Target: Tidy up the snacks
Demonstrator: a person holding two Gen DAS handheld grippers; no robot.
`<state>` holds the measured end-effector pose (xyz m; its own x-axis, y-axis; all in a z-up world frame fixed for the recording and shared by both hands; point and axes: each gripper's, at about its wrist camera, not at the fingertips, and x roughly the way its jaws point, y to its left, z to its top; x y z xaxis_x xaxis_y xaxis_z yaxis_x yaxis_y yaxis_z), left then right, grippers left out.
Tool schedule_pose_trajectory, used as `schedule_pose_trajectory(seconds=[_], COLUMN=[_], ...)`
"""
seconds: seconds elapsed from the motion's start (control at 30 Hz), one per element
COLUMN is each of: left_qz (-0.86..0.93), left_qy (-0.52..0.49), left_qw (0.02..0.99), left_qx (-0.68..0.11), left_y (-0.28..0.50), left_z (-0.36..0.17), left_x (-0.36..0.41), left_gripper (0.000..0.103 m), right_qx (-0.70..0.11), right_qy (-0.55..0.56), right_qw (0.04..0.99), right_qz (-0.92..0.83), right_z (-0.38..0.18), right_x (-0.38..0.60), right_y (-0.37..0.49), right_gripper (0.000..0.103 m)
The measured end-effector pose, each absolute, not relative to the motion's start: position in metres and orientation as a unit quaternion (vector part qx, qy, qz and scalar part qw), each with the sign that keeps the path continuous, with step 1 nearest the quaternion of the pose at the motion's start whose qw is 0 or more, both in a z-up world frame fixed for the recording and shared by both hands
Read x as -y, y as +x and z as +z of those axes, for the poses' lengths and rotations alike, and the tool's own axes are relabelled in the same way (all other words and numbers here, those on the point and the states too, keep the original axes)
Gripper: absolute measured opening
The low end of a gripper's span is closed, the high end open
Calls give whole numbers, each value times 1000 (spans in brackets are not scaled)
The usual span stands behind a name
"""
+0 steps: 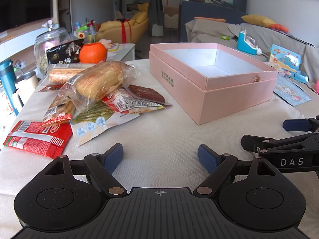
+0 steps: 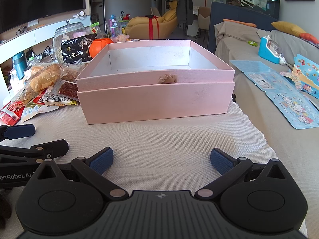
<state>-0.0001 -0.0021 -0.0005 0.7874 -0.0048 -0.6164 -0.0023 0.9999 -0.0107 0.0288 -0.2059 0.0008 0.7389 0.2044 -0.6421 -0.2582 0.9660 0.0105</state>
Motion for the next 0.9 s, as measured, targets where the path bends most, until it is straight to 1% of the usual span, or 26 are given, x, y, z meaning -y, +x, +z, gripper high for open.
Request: schedule_pose_trajectory(seconds=[0.9], left_qz=[0], left_qy=[-4], left_qw=[945], left_qx=[-326], left_y=[-1], left_z=[-1], left_x=[3], left_gripper=[87], right_qx=[-339], right_qy=[-42], right_qw=[932], right_qz=[121], right_z=[0], right_x=[203], right_y=[30], right_gripper=[103])
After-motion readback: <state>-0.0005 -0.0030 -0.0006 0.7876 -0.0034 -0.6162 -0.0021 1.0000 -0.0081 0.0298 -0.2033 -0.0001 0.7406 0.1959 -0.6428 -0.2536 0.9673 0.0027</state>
